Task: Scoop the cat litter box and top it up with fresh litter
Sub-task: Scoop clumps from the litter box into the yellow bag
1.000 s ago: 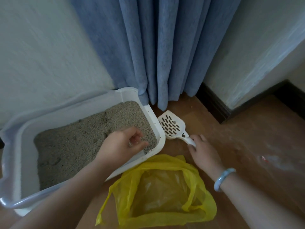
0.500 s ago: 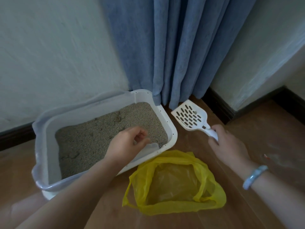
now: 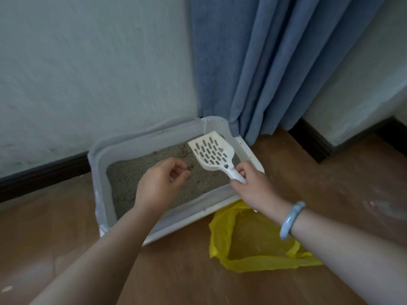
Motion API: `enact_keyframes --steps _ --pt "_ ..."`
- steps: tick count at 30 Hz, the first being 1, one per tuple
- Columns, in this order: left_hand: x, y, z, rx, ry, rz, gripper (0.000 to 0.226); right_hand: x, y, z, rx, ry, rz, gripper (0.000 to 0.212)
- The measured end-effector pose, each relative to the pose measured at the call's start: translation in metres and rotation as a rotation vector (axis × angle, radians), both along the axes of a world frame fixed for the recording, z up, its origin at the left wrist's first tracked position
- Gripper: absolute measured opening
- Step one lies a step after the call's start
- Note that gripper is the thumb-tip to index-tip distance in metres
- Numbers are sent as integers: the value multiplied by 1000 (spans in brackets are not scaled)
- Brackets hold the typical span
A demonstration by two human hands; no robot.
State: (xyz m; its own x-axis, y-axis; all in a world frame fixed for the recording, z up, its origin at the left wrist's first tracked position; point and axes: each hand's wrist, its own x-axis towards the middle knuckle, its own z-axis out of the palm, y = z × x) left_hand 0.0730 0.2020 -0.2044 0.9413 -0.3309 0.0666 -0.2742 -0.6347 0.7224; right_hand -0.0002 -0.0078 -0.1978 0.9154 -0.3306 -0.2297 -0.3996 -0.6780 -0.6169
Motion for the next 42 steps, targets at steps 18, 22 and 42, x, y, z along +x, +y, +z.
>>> enact_keyframes --steps 18,22,42 --pt "43 82 9 342 -311 36 33 110 43 23 -380 42 549 30" --pt "62 101 3 503 -304 107 51 120 57 -5 -343 95 668 29" --pt "57 120 -25 281 -102 302 79 158 74 -4 -608 209 1112 19"
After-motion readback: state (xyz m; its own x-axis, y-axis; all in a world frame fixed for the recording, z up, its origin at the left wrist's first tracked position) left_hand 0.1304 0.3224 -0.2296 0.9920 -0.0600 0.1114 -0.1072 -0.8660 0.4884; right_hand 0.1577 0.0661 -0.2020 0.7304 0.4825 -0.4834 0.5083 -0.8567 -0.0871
